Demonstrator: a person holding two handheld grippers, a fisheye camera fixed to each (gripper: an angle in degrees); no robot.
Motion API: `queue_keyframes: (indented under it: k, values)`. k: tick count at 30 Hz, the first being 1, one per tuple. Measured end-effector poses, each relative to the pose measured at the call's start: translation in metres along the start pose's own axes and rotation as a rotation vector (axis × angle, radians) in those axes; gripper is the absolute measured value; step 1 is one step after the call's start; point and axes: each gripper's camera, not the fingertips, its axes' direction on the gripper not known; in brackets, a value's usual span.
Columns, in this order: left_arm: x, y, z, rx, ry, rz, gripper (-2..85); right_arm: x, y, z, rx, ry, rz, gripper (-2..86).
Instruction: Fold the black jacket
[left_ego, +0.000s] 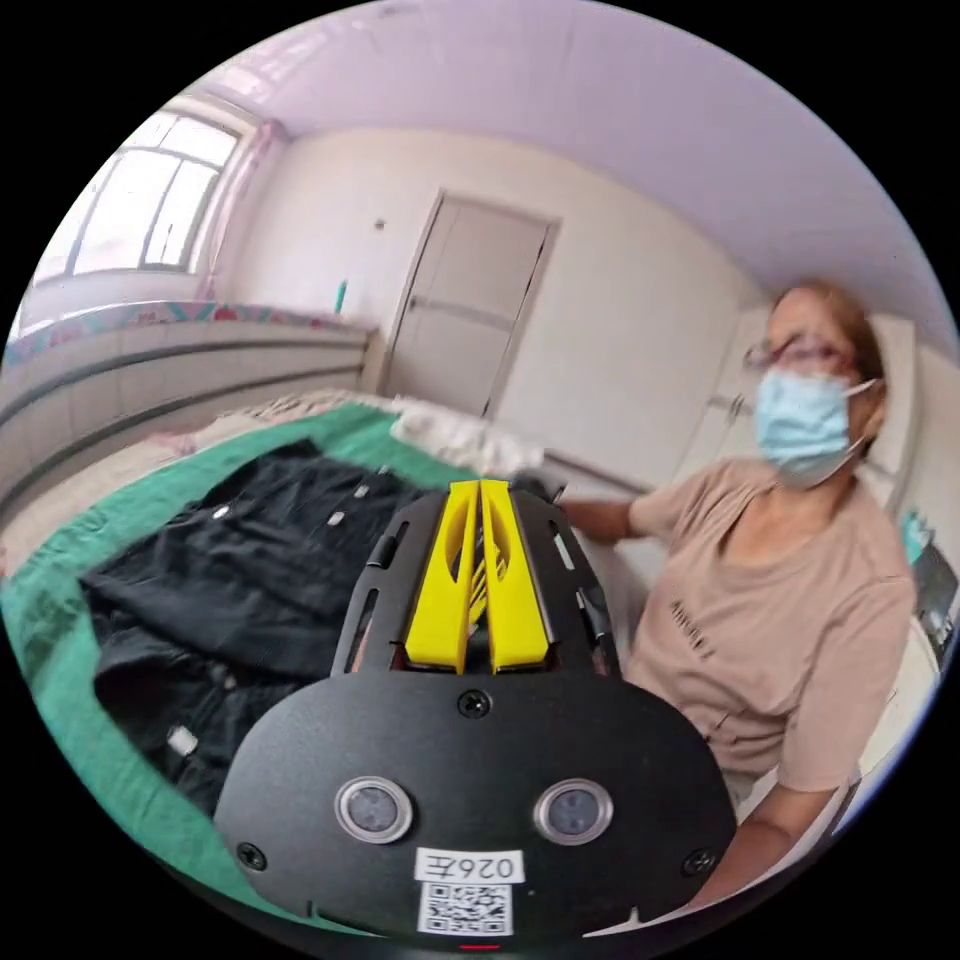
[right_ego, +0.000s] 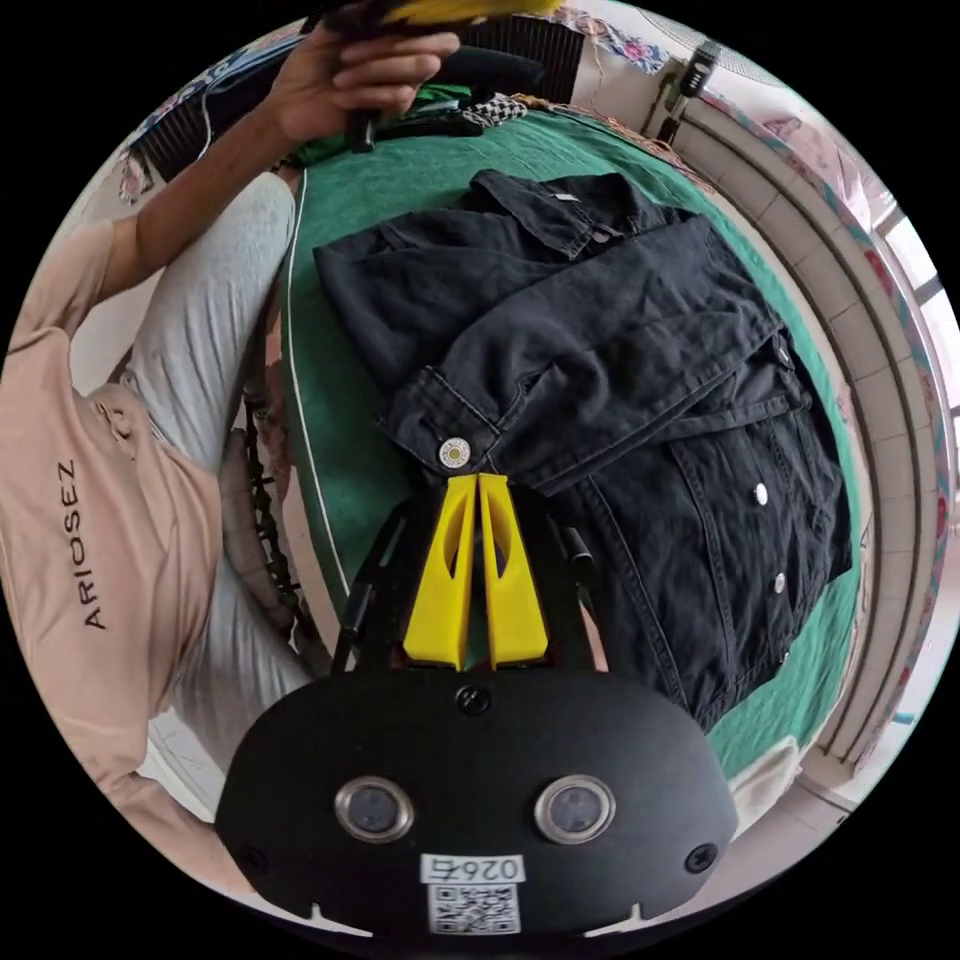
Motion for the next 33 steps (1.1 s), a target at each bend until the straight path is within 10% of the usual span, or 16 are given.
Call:
queue_keyframes:
  k: [4,14,25,33]
  values:
    - [-0.035,-0.002,-0.009,0.266,0.269,-0.147,-1.0,0.001,0.030,-0.022,0.059,0.081,0.112,-0.9]
    - [-0.124,-0.117,0.233,-0.157,0.011,-0.283,0.7,0.128,0.332,-0.059,0.452,0.016,1.090,0.1]
    - [-0.236,-0.173,0.497,-0.713,-0.361,-0.536,18.0,0.168,0.436,0.013,0.575,-0.372,1.196,13.5]
    - [-0.247,-0.192,0.555,-0.861,-0.470,-0.553,20.7,0.148,0.402,0.012,0.395,-0.096,1.111,4.8]
